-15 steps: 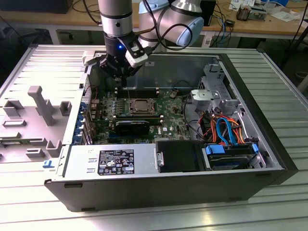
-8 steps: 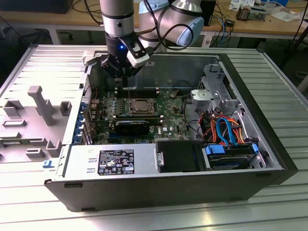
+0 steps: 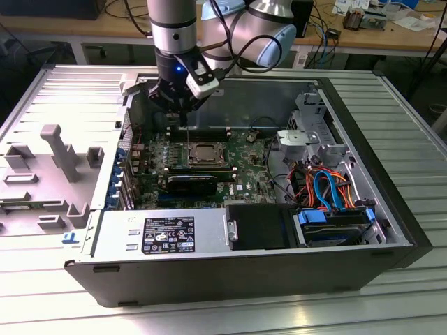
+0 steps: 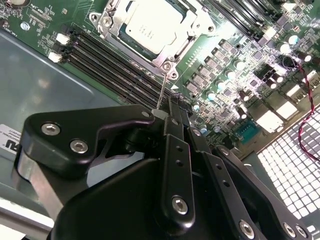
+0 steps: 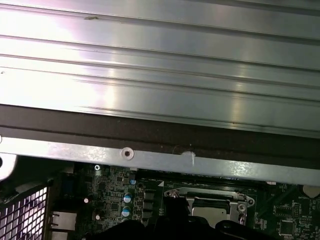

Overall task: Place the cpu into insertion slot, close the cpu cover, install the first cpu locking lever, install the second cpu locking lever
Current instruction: 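Install the first cpu locking lever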

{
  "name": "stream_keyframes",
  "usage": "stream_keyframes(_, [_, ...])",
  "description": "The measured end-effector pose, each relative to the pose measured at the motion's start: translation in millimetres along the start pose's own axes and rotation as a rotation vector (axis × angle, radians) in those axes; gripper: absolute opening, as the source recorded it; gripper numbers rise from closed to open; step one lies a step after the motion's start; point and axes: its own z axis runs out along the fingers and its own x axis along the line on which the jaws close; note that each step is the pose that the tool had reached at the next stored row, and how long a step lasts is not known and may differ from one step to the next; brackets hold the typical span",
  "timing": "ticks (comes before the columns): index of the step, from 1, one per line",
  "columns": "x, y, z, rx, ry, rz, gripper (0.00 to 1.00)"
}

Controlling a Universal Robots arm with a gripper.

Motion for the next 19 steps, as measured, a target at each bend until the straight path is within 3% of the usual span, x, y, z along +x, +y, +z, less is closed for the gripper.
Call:
stream_keyframes(6, [-6.9,-0.7,1.9,0.0000,-0.0004,0.000,0.11])
stream_keyframes(10, [-8.0,-0.9,7.7,0.0010,-0.0110,0.000,0.11])
stream_keyframes(16, [-12.7,-1.4,11.0,0.0029,-0.0153,0.017,0.11])
stream_keyframes(19, [-14.3,-1.6,11.9,0.0109,-0.0147,0.027,0.11])
